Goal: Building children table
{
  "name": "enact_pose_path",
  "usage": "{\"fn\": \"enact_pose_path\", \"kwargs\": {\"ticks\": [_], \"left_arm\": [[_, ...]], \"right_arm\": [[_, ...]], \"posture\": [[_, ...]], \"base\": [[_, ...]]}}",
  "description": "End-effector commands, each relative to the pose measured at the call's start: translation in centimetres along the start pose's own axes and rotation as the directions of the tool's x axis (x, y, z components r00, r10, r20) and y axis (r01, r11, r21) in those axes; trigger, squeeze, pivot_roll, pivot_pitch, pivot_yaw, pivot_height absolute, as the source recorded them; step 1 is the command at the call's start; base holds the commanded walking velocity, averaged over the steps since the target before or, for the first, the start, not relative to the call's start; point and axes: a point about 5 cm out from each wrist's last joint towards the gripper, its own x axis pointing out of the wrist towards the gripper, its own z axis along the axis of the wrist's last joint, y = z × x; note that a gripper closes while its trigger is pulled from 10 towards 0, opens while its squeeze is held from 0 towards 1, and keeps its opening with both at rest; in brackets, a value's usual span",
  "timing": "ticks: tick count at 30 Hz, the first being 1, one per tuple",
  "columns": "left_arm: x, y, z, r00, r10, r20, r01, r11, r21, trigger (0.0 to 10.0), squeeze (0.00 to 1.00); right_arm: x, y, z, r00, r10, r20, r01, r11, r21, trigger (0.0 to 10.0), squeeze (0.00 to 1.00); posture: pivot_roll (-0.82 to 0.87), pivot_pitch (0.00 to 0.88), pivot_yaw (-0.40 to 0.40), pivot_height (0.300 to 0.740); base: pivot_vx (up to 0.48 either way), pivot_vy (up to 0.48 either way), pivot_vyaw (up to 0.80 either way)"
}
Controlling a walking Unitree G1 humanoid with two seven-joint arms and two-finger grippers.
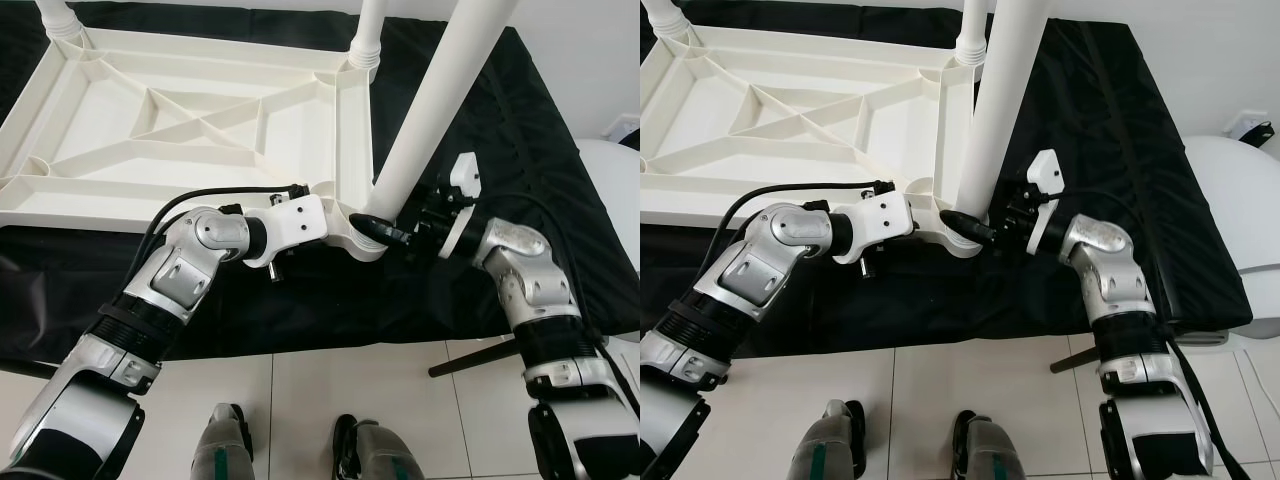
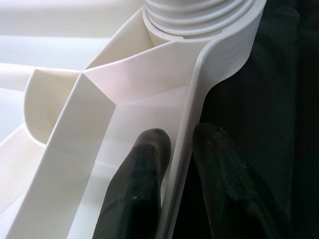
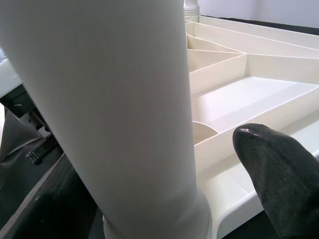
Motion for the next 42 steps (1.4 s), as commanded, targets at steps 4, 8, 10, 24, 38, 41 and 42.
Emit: {"fn": "enact_pose_path", "kwargs": {"ticks": [4,8,10,24,38,41,42], "left_arm": [[-0.2,-0.1,0.1,1.0,0.012,-0.002,-0.012,1.0,0.016,10.0,0.0],[-0.1,-0.1,0.1,1.0,0.011,-0.001,-0.011,1.0,0.018,10.0,0.0],[-0.1,-0.2,0.1,1.0,0.01,-0.001,-0.01,1.0,0.019,10.0,0.0],[0.0,-0.3,0.2,1.0,0.006,0.003,-0.007,1.0,0.02,10.0,0.0],[0.1,-0.2,0.2,1.0,0.011,0.003,-0.011,1.0,0.016,10.0,0.0],[0.1,-0.2,0.2,1.0,0.012,0.003,-0.012,1.0,0.015,10.0,0.0],[0.1,-0.2,0.2,1.0,0.013,0.003,-0.013,1.0,0.013,10.0,0.0]], "right_arm": [[-0.1,-0.8,0.7,1.0,0.012,0.022,-0.011,0.999,-0.037,10.0,0.0],[0.0,-1.1,1.0,0.999,0.032,0.03,-0.03,0.998,-0.05,5.4,0.0],[-0.1,-1.2,1.0,0.999,0.038,0.029,-0.036,0.998,-0.053,2.0,0.0],[-0.2,-1.3,0.6,0.998,0.062,0.004,-0.061,0.997,-0.049,10.0,0.0],[0.0,0.1,0.2,0.998,-0.019,0.058,0.019,1.0,-0.001,10.0,0.0],[0.1,0.4,0.2,0.996,-0.045,0.071,0.045,0.999,0.008,10.0,0.0],[0.2,0.6,0.3,0.994,-0.07,0.088,0.069,0.998,0.012,10.0,0.0]], "posture": [[0.09,0.212,-0.017,0.74],[0.09,0.208,-0.017,0.74],[0.09,0.205,-0.017,0.74],[0.09,0.199,-0.019,0.74],[0.08,0.213,-0.026,0.74],[0.08,0.214,-0.026,0.74],[0.07,0.217,-0.025,0.74]], "base": [[0.0,0.0,0.0],[0.0,0.0,0.0],[0.0,0.0,0.0],[0.0,0.0,0.0],[0.0,0.0,0.0],[0.0,0.0,0.0],[0.0,0.0,0.0]]}}
